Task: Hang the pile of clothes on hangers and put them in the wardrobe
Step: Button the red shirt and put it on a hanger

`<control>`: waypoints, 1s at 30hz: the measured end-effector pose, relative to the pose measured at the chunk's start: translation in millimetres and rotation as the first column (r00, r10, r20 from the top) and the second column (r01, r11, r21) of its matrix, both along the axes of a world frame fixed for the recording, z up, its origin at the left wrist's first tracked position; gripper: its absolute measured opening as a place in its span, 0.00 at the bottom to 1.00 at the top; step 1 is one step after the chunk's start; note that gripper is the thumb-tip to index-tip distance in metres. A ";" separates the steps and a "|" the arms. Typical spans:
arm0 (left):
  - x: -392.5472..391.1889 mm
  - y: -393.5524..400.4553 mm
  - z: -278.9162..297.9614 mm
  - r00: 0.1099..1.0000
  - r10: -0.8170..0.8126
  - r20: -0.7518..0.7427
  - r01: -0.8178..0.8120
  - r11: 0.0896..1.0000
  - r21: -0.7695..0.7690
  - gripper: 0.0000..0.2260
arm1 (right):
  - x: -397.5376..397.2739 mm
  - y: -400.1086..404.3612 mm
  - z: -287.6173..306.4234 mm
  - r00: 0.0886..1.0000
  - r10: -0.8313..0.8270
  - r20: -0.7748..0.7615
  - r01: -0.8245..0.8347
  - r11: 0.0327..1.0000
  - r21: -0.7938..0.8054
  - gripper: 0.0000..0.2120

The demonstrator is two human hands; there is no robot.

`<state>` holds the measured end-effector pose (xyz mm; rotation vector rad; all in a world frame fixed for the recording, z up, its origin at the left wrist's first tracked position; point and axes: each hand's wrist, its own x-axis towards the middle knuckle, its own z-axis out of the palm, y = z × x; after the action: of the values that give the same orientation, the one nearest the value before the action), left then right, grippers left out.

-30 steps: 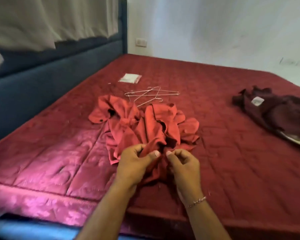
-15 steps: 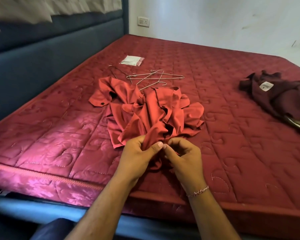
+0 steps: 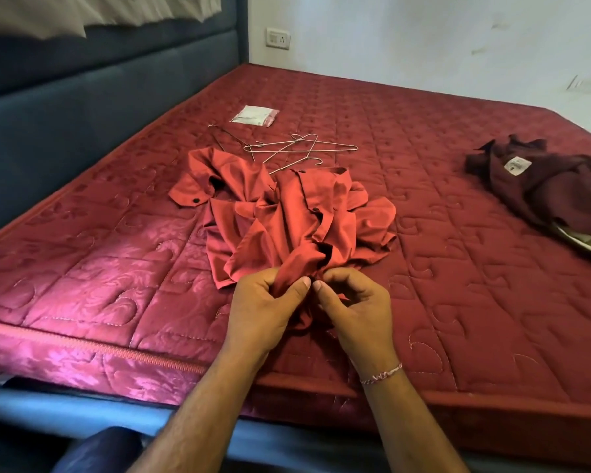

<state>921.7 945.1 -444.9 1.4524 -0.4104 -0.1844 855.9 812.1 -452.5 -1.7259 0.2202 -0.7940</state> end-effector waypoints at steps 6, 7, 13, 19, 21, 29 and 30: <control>2.3 -1.2 -3.5 0.998 0.064 -0.008 -0.064 0.998 -0.012 0.02 | -0.1 0.9 -1.9 0.999 -0.041 0.009 0.041 0.998 -0.055 0.09; 2.5 -1.6 -3.7 0.997 0.071 -0.017 -0.071 0.997 -0.009 0.02 | -0.6 1.7 -1.8 0.999 -0.040 0.014 0.041 0.998 -0.056 0.10; 4.8 -2.7 -4.4 0.999 0.044 -0.028 -0.044 0.999 0.016 0.05 | 0.2 0.8 -4.3 0.998 0.056 0.042 -0.059 0.996 0.069 0.10; 5.9 0.4 -2.6 0.996 -0.037 -0.076 0.036 0.999 -0.013 0.04 | 0.8 -0.3 -4.3 0.996 0.081 0.031 -0.081 0.997 0.006 0.09; 6.3 1.9 -2.5 0.994 -0.065 -0.082 0.064 0.998 -0.013 0.04 | 0.4 -1.3 -2.9 0.996 0.082 0.037 -0.079 0.995 -0.066 0.10; 2.9 1.6 0.0 0.995 -0.037 -0.094 0.036 0.999 -0.014 0.11 | 1.8 2.7 -2.4 0.999 0.027 0.030 -0.019 0.972 -0.234 0.10; 3.2 1.4 -0.9 0.996 -0.032 -0.081 0.032 0.999 -0.001 0.10 | 1.4 2.8 -2.4 0.999 0.017 0.031 -0.009 0.966 -0.258 0.10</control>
<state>924.8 946.5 -445.7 1.4344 -0.3682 -0.2684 857.3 814.8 -454.9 -1.9548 0.0849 -0.8712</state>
